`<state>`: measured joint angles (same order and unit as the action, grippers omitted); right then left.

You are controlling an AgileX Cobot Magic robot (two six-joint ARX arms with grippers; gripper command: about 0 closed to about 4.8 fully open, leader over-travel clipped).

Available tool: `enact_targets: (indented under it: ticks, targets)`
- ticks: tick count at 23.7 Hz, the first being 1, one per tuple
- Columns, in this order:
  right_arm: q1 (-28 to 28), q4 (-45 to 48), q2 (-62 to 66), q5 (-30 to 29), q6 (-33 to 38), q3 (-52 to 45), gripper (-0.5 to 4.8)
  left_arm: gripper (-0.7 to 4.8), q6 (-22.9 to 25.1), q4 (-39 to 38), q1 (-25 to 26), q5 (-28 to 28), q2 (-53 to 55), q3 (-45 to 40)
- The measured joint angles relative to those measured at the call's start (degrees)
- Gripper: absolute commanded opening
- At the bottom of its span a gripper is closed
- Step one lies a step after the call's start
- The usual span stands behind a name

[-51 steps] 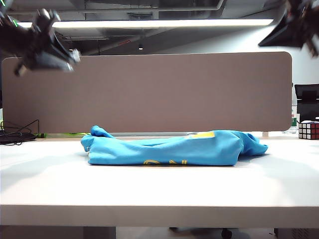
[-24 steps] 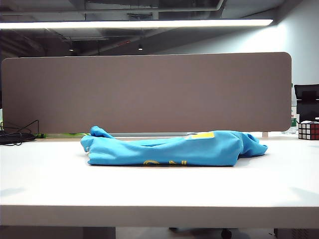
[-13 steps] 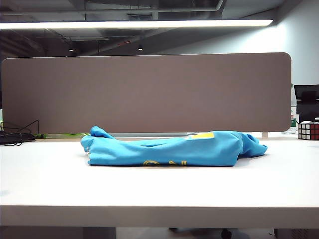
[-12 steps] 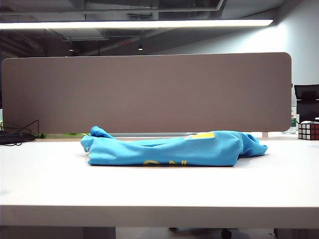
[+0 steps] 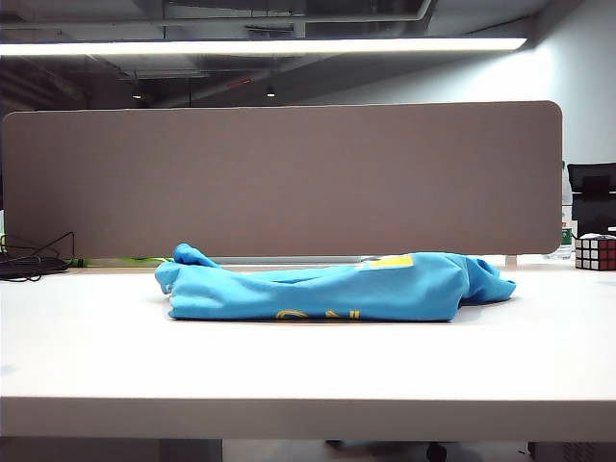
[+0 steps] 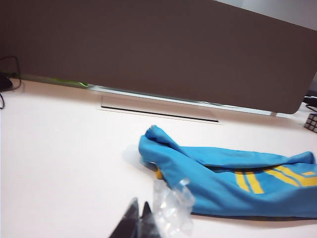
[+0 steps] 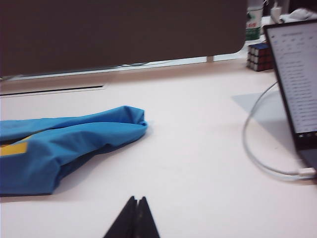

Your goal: Fold the bottom side of the soccer jersey horizontally towards the center, about one-third of the way, then fold the sleeve back towards the center, creating a straight line along the edge of the the soccer jersey, and finally fold the bottom of the soccer jersey up towards the top, creating a neat rectangle.

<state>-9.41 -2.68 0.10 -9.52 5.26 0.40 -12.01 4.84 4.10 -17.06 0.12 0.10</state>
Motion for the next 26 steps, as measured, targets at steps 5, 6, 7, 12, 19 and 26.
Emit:
enact_targets:
  ticks: [5,6,7,12,19,26]
  targets:
    - [2.03,0.5,0.0,3.21,-2.12,0.0,-0.02,-0.06,5.22,1.86,0.0,1.6,0.0,0.0]
    - [2.82,0.83,0.0,3.87,-2.34,0.0,-0.02,-0.06,5.46,2.05,0.0,1.68,0.0,0.02]
    - [3.69,1.38,0.0,4.81,-2.6,0.0,-0.02,-0.06,5.75,2.14,0.0,1.75,0.0,0.02]
    - [6.69,3.39,0.0,8.92,-3.74,0.0,-0.01,-0.06,5.99,3.78,0.0,2.84,0.0,0.0]
    - [6.67,3.69,0.0,9.79,-3.8,0.0,-0.01,-0.06,5.99,0.96,0.0,2.82,0.0,0.0]
    - [6.69,3.67,0.0,9.75,-3.8,0.0,-0.01,-0.06,5.99,0.46,0.0,2.82,0.0,0.0]
